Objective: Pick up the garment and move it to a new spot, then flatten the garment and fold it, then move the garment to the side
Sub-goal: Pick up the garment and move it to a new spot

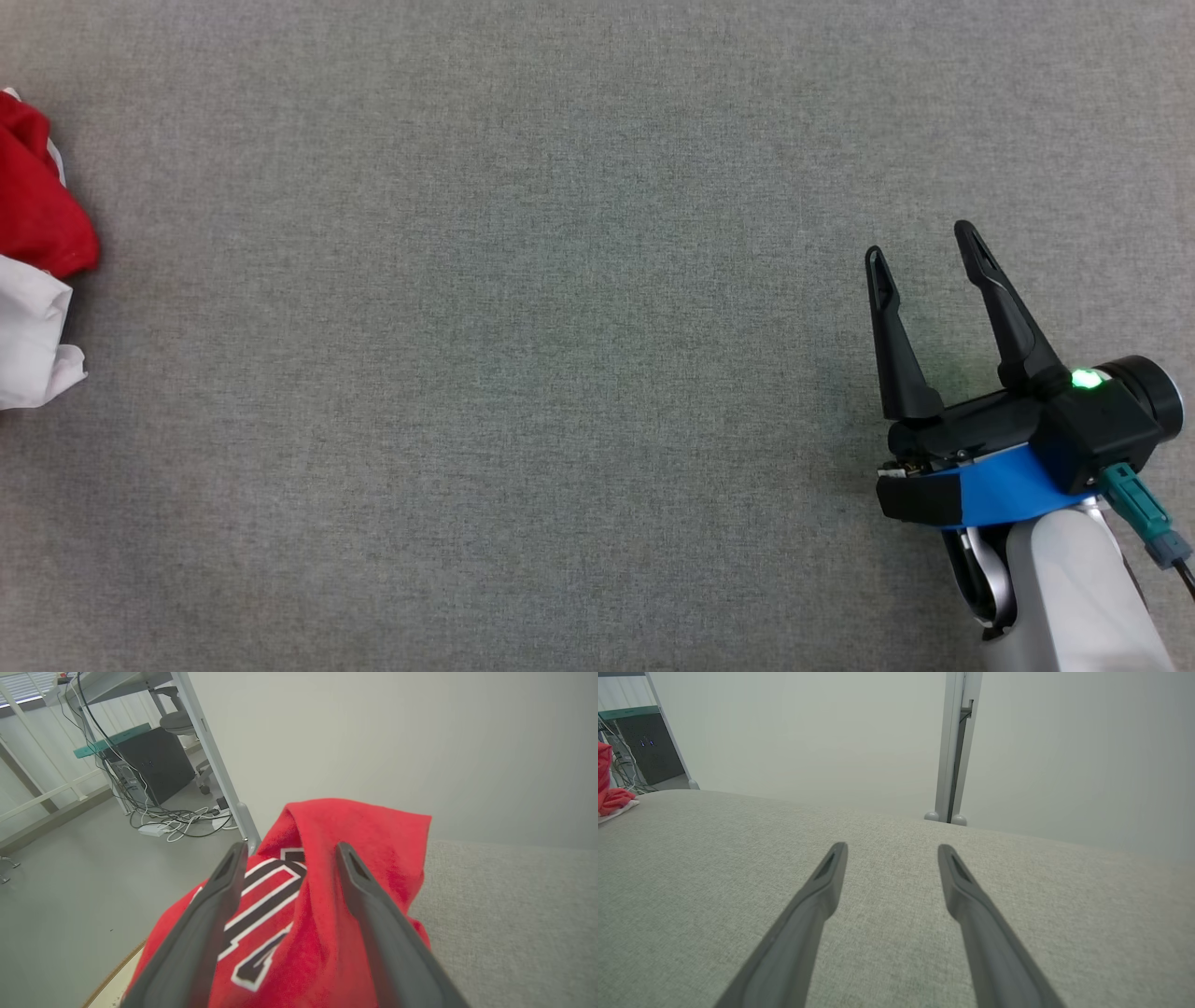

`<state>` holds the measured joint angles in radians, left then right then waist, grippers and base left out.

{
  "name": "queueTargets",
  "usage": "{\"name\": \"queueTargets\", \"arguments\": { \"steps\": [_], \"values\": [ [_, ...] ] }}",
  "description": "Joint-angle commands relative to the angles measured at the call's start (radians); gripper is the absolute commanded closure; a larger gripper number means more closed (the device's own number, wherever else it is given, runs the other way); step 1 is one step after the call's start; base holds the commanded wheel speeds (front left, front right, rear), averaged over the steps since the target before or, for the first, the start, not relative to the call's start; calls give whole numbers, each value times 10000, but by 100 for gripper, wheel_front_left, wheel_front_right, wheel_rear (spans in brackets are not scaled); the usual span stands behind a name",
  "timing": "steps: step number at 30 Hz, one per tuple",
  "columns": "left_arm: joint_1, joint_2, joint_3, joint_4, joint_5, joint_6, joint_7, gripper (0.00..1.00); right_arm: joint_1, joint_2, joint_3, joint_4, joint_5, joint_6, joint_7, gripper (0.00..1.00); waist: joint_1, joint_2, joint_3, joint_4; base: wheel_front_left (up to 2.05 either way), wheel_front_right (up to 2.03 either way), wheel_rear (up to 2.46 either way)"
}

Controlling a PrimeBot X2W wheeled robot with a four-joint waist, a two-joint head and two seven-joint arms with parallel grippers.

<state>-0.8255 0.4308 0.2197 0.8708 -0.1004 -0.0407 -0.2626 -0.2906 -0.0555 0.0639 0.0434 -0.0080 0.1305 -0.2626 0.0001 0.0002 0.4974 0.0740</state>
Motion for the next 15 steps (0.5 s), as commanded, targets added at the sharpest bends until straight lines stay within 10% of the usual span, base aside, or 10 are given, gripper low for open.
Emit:
{"name": "queueTargets", "arguments": {
  "steps": [1, 8, 10, 15],
  "values": [
    [-154, 13, -4, 92, -46, -32, -25, 0, 1, -45, -14, -58, -20, 4, -35, 0, -1, -2, 16, 8, 0, 0, 0],
    [-398, -220, -177, 1677, -310, -371, -23, 0, -59, -24, 86, -65, -45, 4, -35, 0, -1, -2, -7, -2, 0, 0, 0],
    [-548, -260, -248, 2029, -333, -470, -28, 100, -76, -22, 137, -18, -7, 4, -35, 0, -1, -2, -51, -27, 0, 0, 0],
    [-798, -285, -502, 2540, -369, -670, -34, 100, -31, -17, 244, -15, 98, 4, -35, 0, -1, -2, -264, -85, 0, 0, 0]
  ]
}}
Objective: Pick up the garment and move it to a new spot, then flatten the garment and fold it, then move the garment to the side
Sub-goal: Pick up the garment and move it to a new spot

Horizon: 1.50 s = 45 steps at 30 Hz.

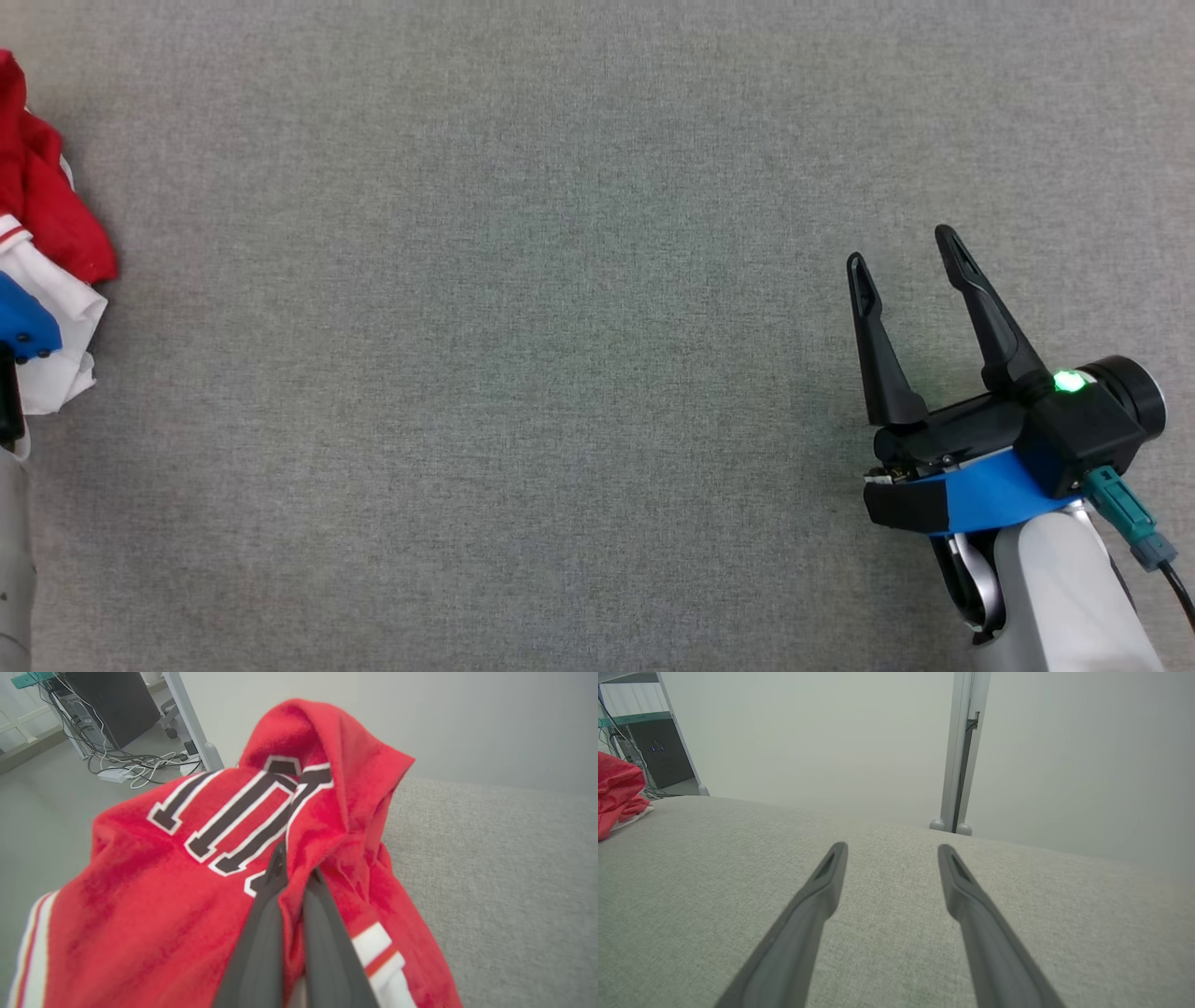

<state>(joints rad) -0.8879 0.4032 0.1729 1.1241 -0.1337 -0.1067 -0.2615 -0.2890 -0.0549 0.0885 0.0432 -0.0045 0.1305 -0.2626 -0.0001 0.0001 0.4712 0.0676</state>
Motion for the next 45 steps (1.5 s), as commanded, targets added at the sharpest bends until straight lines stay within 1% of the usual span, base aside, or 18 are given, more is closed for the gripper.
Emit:
{"name": "queueTargets", "arguments": {
  "steps": [1, 4, 9, 11, 18, 20, 23, 29, 33, 38, 42, 45],
  "values": [
    [-204, -6, -48, -139, -51, -35, -45, 100, -27, -21, 4, -1, 92, 4, -35, 0, 1, -1, -72, -29, 0, 0, 0],
    [-168, 0, -50, -724, -33, -55, -48, 100, 77, -13, 41, 65, 153, 4, -35, 0, 1, -1, -326, -52, 0, 0, 0],
    [-21, -59, -72, -2189, 115, -1, -52, 100, 300, 7, 99, 245, 262, 4, -35, 0, 1, -1, -897, -48, 0, 0, 0],
    [15, -127, 19, -2847, 17, -26, -51, 100, 335, 16, 138, 311, 357, 4, -35, 0, 1, -1, -1134, -87, 0, 0, 0],
    [-186, -267, -290, -5111, 193, -131, -50, 100, 551, 38, 246, 473, 678, 4, -35, 0, 1, -1, -1814, -415, 0, 0, 0],
    [-316, -237, -542, -5752, 300, -169, -52, 100, 609, 40, 285, 486, 860, 4, -35, 0, 1, -1, -1964, -608, 0, 0, 0],
    [-529, -335, -1048, -6582, 372, -195, -49, 100, 671, 38, 331, 529, 1165, 4, -35, 0, 1, -1, -2118, -996, 0, 0, 0],
    [-1299, -602, -2150, -7841, 96, -260, 197, 100, 715, 39, 489, 571, 1722, 4, -33, 0, 1, -1, -2255, -2118, 0, 0, 0],
    [-1712, -767, -3267, -8262, 29, -261, 567, 100, 684, 41, 572, 557, 2092, 4, -35, 0, 1, -1, -2191, -2858, 0, 0, 0],
    [-2027, -1019, -4444, -8085, -275, -234, 810, 100, 701, 39, 699, 531, 2546, 4, -35, 0, 1, -1, -2051, -3620, 0, 0, 0],
    [-1493, -1155, -4848, -7614, -578, -233, 696, 100, 643, 41, 859, 544, 2772, 4, -35, 0, 1, -1, -1965, -4088, 0, 0, 0],
    [-903, -1275, -5076, -7190, -724, -234, 572, 100, 649, 38, 907, 541, 2879, 4, -35, 0, 1, -1, -1945, -4296, 0, 0, 0]
  ]
}}
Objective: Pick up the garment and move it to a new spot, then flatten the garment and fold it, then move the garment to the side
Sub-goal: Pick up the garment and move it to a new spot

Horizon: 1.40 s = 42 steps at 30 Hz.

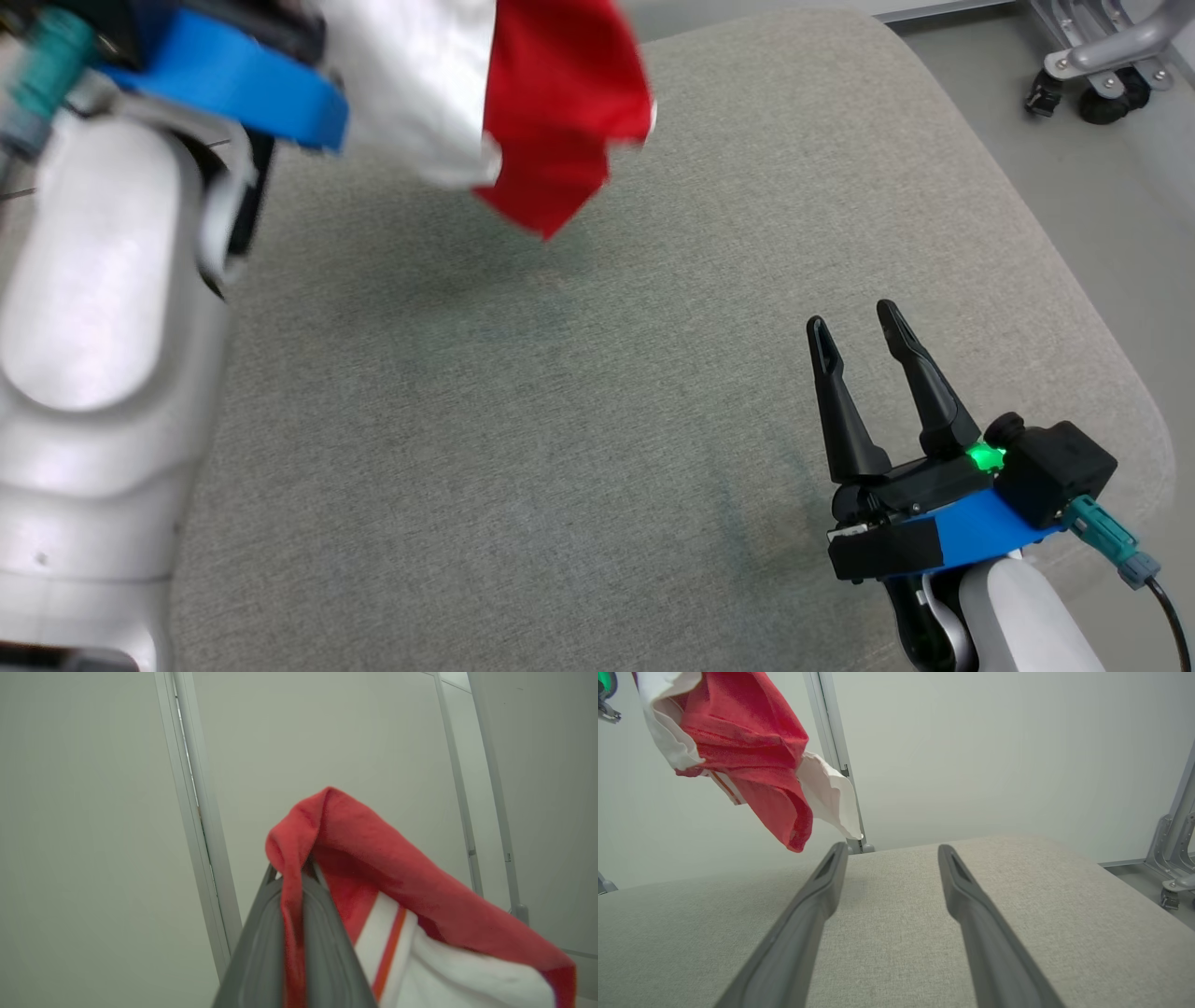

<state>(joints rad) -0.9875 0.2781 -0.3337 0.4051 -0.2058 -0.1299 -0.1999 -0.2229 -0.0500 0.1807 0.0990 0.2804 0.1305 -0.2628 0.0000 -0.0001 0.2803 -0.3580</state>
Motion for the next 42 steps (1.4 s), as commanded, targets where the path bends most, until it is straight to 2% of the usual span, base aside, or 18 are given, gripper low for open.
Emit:
{"name": "queueTargets", "arguments": {
  "steps": [1, 9, 21, 22, 23, 24, 30, 34, 38, 42],
  "values": [
    [311, -62, -122, 149, -24, -2, -79, 100, -6, -13, -23, -20, 34, 4, -33, 0, 0, 1, -26, -76, 0, 0, 0],
    [2296, -533, -1148, 1281, -157, -3, -400, 100, -13, -10, -129, 47, -92, 4, -33, 0, 0, 1, 12, 152, 0, 0, 0],
    [4854, -1624, -1861, 2411, -562, 15, -656, 100, -85, -11, -129, 287, -402, 4, -31, 0, 0, 1, -134, 997, 0, 0, 0],
    [4955, -1692, -1894, 2351, -564, 13, -659, 78, -92, -11, -111, 311, -394, 4, -33, 0, 0, 1, -150, 1053, 0, 0, 0],
    [5078, -1759, -1949, 2297, -542, 12, -661, 18, -96, -11, -136, 328, -405, 4, -31, 0, 0, 1, -188, 1126, 0, 0, 0],
    [5208, -1798, -1991, 2254, -520, 12, -663, 0, -90, -11, -116, 343, -414, 4, -33, 0, 0, 1, -221, 1177, 0, 0, 0],
    [5691, -2022, -2280, 1551, -341, 7, -665, 0, 106, -13, -231, 462, -502, 4, -33, 0, 0, 1, -541, 1524, 0, 0, 0],
    [5999, -2051, -2266, 620, -299, 22, -666, 0, 254, -11, -332, 546, -596, 4, -31, 0, 0, 1, -825, 1853, 0, 0, 0],
    [6263, -1903, -1620, -348, -246, 301, -667, 0, 364, -12, -474, 579, -705, 4, -33, 0, 0, 1, -1079, 2260, 0, 0, 0],
    [6601, -1651, -571, -1198, -352, 589, -667, 0, 485, -12, -623, 599, -838, 4, -33, 0, 0, 1, -1326, 2667, 0, 0, 0]
  ]
}}
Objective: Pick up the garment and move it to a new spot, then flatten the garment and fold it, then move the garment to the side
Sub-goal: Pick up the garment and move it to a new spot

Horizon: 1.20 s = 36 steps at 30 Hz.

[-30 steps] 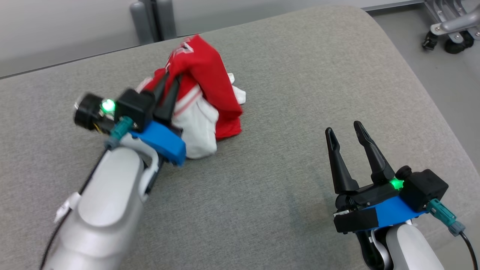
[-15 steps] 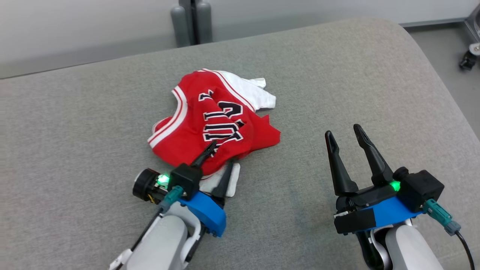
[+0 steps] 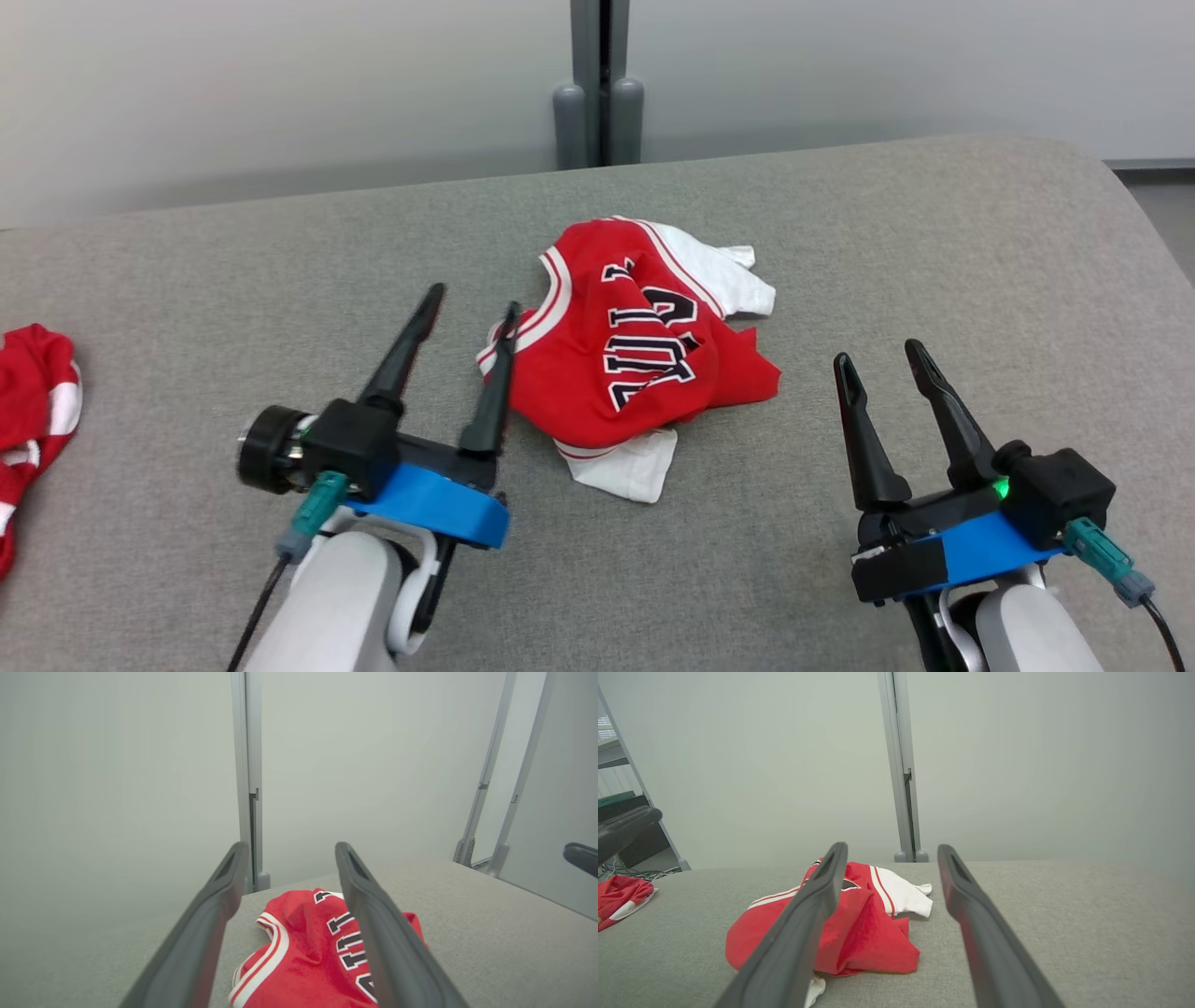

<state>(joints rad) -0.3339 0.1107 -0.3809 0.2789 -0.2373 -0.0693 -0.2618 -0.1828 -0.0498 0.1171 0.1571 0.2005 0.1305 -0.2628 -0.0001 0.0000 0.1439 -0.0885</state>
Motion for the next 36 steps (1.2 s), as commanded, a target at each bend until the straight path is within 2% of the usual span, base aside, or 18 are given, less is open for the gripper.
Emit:
{"name": "queueTargets", "arguments": {
  "steps": [1, 9, 18, 27, 36],
  "values": [
    [164, 76, 163, -92, -15, 63, -47, 0, 117, -14, -52, 34, -94, 4, -33, 0, 1, 0, -32, 78, 0, 0, 0],
    [1175, 390, 1938, -913, 403, 472, -47, 0, 492, -17, -567, 239, -440, 5, -33, 0, 1, 0, -566, 792, 0, 0, 0],
    [2245, 285, 3221, -855, 767, 373, -47, 0, 929, -16, -927, 298, -620, 5, -33, 0, 1, 0, -957, 1092, 0, 0, 0],
    [2823, 213, 3736, -713, 1473, 461, -48, 0, 1296, -16, -1132, 473, -725, 5, -33, 0, 1, 0, -1176, 1086, 0, 0, 0],
    [2981, 61, 3940, -663, 1707, 273, -48, 0, 1456, -17, -1181, 569, -779, 5, -33, 0, 1, 0, -1191, 1067, 0, 0, 0]
  ]
}}
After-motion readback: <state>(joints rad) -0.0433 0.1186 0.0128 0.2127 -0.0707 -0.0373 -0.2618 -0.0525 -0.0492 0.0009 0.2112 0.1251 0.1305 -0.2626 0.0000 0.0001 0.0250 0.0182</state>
